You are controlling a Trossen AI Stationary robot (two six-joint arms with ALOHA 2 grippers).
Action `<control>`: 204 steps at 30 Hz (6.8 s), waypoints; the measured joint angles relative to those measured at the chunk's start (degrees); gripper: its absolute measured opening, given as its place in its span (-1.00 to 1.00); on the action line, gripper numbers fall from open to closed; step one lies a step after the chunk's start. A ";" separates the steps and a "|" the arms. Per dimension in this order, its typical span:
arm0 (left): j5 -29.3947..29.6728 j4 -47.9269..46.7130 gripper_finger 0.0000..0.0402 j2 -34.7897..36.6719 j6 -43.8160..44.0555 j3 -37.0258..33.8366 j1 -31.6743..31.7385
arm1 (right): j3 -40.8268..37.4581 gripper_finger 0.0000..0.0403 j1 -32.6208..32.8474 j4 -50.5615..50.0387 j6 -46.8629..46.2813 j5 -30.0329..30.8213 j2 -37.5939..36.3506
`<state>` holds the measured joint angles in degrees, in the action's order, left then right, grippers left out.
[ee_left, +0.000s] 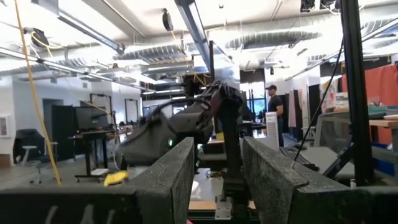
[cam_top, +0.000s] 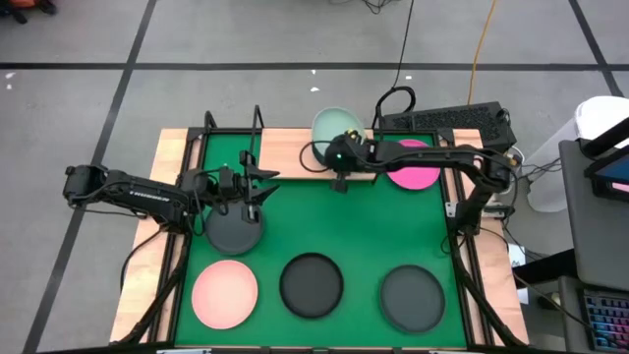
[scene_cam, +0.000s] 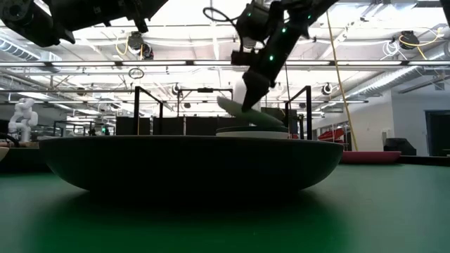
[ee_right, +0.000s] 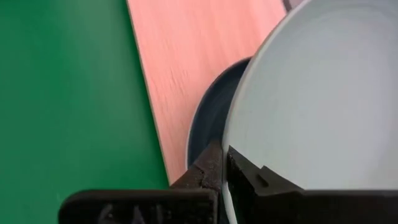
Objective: Place and stack plates onto a shelf
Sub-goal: Stack the light green plate on top of the black plate, then stack the light pink plate on top of the light green plate, then put the right black plate on the shelf
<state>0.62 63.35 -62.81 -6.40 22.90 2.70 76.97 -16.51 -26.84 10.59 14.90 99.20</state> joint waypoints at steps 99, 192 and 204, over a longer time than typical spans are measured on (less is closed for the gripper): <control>-7.92 -99.70 -0.29 -14.77 29.18 20.81 -27.18 | -43.54 -0.48 24.48 38.46 -1.97 1.39 -56.75; -20.55 -89.15 -0.81 -52.00 3.81 77.79 39.34 | -43.56 -0.48 28.26 32.11 -6.67 1.46 -61.70; -20.08 -88.75 -0.42 -52.02 4.00 77.77 39.07 | -43.56 -0.48 28.26 32.11 -6.52 1.48 -61.70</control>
<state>-19.46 -25.40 -114.83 -2.40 100.66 41.77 33.41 11.75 5.28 4.08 16.38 37.50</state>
